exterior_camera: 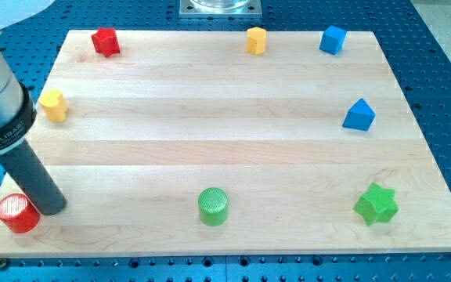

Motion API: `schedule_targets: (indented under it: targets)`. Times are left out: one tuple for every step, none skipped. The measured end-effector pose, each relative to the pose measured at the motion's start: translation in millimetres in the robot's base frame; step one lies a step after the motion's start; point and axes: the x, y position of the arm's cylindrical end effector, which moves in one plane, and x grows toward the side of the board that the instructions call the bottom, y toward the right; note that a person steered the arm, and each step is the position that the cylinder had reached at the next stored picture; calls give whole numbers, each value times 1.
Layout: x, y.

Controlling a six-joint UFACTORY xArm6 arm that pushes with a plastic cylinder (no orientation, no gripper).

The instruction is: Go to the top left side of the triangle

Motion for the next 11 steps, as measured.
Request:
schedule_targets:
  targets:
    - [0,0]
    - [1,0]
    - [-21,27]
    - [-46,67]
    - [-87,138]
    - [-133,209]
    - [-175,290]
    - [-199,346]
    - [-207,358]
    - [-238,440]
    - [-278,481]
